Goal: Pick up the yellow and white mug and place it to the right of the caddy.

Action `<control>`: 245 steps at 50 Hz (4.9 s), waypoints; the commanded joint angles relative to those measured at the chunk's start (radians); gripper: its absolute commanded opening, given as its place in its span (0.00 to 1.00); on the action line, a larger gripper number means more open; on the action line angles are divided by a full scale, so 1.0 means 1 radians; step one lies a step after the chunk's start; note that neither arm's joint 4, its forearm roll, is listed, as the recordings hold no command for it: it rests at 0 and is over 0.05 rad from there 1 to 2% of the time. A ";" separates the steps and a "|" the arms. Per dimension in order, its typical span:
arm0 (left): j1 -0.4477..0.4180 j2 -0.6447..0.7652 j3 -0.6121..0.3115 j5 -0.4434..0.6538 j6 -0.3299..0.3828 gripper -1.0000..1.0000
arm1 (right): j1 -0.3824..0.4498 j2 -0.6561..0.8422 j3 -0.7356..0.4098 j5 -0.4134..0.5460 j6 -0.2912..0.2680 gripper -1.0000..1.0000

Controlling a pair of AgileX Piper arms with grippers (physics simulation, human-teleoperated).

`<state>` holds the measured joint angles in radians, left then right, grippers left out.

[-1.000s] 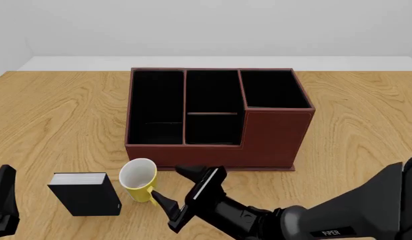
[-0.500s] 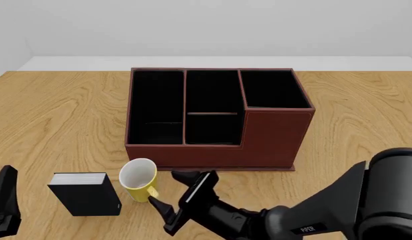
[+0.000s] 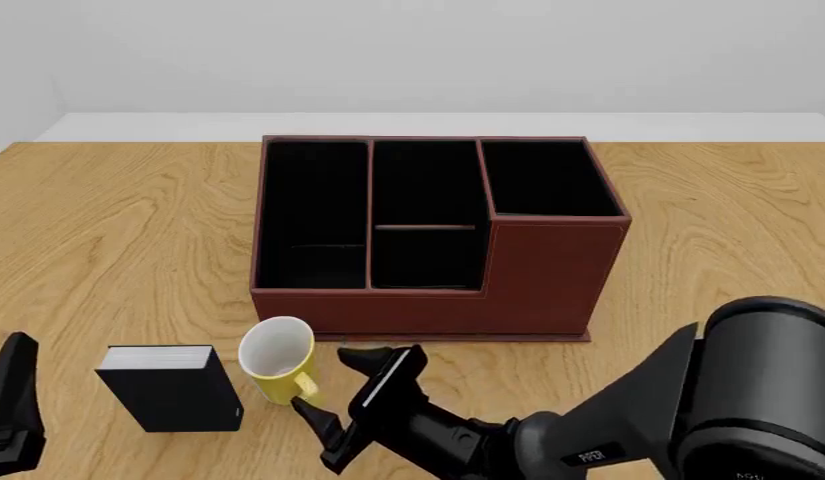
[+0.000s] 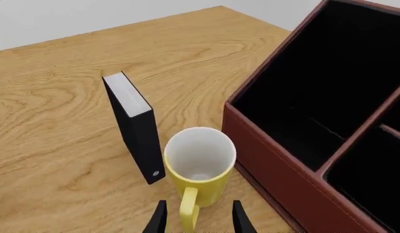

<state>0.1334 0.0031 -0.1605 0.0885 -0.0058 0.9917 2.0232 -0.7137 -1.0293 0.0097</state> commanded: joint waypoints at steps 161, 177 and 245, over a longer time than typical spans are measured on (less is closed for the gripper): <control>-0.083 0.003 -0.205 0.119 0.020 1.00 | -0.011 -1.091 0.230 0.625 -0.323 0.00; -0.171 0.049 -0.206 0.069 0.035 1.00 | -0.117 -1.249 0.266 0.719 -0.346 0.00; -0.295 0.140 -0.188 -0.036 0.043 1.00 | -0.472 -1.570 0.204 0.963 -0.349 0.00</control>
<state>-0.1559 0.1326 -0.3580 0.0697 0.0407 0.5577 0.4523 -0.4852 -0.0660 -0.3489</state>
